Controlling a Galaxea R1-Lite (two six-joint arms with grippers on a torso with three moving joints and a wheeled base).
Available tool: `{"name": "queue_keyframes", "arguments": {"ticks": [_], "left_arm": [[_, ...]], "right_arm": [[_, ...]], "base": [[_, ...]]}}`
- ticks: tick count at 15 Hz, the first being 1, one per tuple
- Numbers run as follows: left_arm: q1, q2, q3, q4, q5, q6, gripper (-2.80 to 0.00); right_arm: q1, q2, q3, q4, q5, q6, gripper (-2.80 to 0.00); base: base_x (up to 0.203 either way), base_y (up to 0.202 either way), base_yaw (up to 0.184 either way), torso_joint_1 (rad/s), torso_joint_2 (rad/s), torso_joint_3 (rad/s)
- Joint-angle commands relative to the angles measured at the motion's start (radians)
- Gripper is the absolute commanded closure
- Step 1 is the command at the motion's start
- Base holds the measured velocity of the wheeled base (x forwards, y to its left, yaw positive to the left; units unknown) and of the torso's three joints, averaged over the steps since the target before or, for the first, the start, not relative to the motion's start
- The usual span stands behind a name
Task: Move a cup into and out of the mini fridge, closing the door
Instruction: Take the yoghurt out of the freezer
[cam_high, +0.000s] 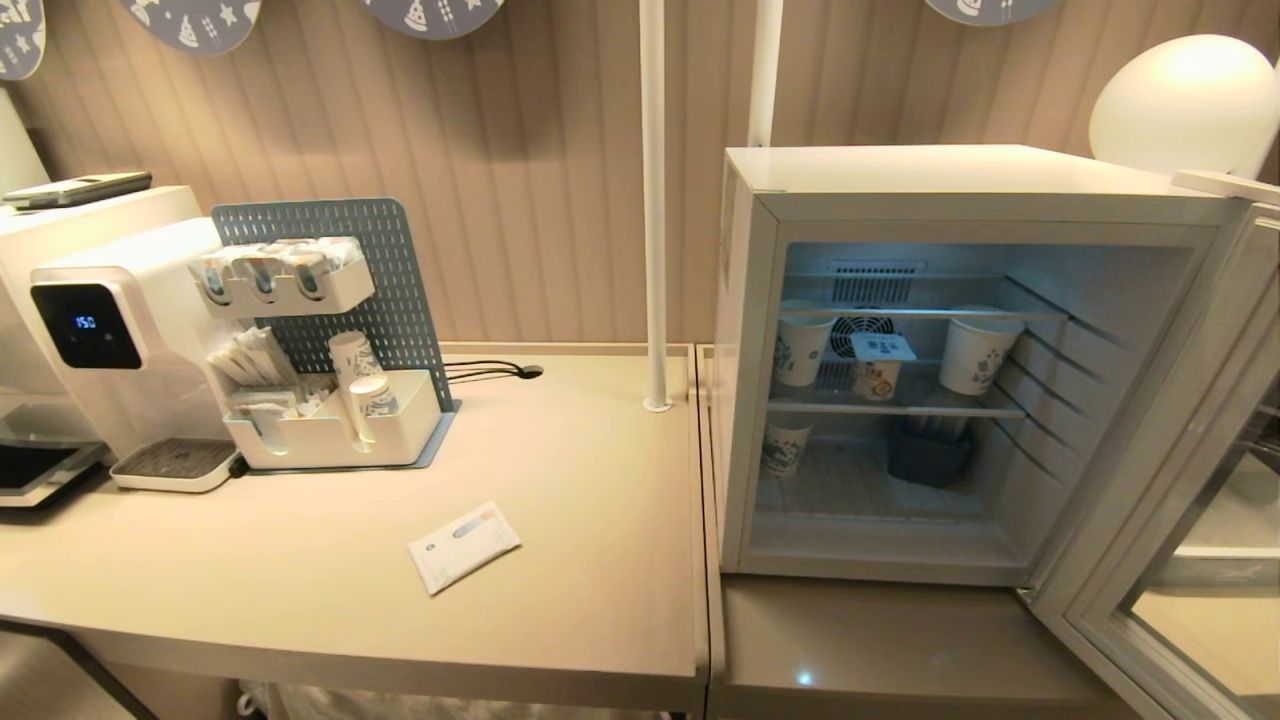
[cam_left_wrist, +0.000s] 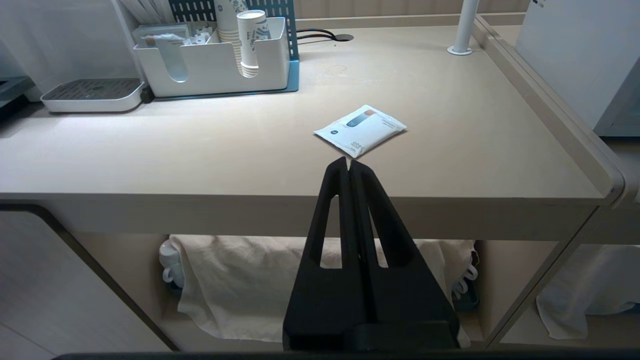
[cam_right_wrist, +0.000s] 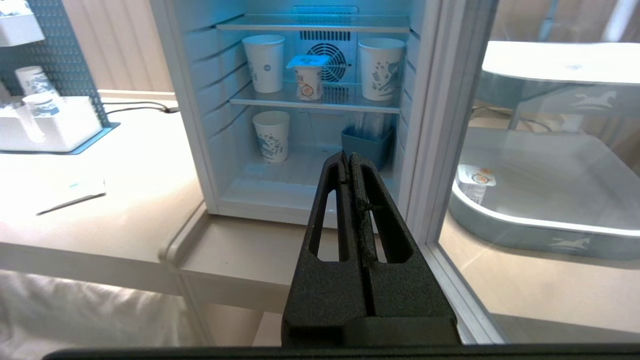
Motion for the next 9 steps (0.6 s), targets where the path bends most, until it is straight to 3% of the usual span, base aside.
{"name": "queue_keyframes", "arguments": {"ticks": [1, 9], "left_arm": [[0.000, 0.002, 0.001, 0.000, 0.001, 0.001, 0.00], [0.000, 0.002, 0.001, 0.000, 0.001, -0.001, 0.00]], "right_arm": [[-0.004, 0.188, -0.083, 0.012, 0.007, 0.000, 0.00], [0.025, 0.706, -0.161, -0.147, 0.146, -0.020, 0.00]], "base": [[0.000, 0.000, 0.000, 0.000, 0.00, 0.000], [0.000, 0.000, 0.000, 0.000, 0.00, 0.000]]}}
